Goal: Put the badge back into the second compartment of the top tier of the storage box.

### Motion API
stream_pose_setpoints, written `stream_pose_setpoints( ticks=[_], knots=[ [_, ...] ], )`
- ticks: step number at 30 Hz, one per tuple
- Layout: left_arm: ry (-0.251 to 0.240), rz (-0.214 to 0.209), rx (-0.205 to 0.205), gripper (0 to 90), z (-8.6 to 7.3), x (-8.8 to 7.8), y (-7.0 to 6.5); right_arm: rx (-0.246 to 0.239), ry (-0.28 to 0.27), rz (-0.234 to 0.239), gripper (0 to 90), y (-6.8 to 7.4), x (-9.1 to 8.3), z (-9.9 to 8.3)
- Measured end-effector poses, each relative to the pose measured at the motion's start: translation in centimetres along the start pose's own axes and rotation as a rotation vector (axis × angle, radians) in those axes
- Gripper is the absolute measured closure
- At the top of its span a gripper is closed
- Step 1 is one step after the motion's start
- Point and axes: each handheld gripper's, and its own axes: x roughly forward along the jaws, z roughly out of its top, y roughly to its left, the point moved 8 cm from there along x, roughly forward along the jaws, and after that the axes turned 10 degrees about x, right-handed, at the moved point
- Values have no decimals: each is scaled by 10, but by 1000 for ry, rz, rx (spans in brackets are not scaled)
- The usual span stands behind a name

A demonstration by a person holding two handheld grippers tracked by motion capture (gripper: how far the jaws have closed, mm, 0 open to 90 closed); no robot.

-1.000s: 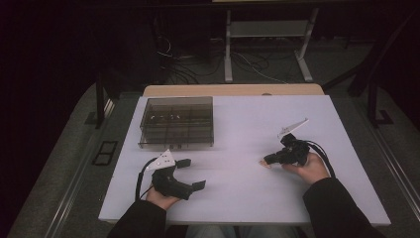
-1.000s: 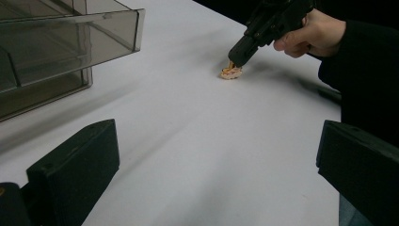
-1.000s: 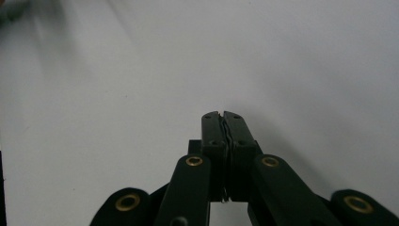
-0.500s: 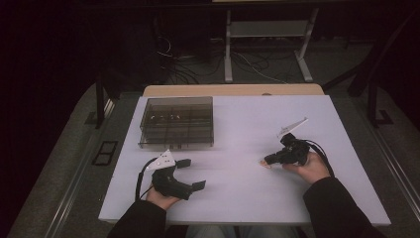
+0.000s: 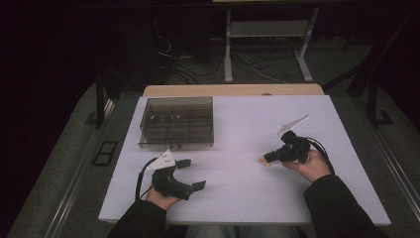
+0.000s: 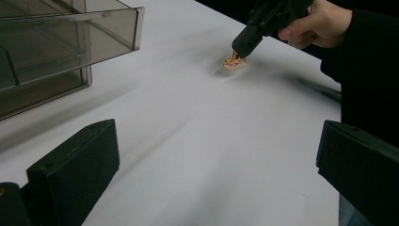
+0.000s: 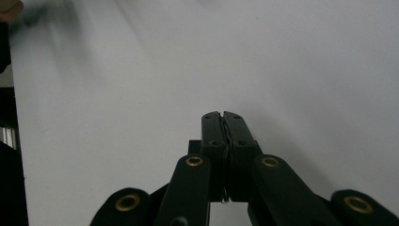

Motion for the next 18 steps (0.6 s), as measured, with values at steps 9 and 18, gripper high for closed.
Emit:
stream_pose_setpoints(
  ticks=[9,18],
  knots=[
    [-2,0,-1,0,0,0,0,-22,-2,8,870,8,-2,12],
    [-2,0,1,0,0,0,0,-46,-8,25,870,18,-1,23]
  ],
)
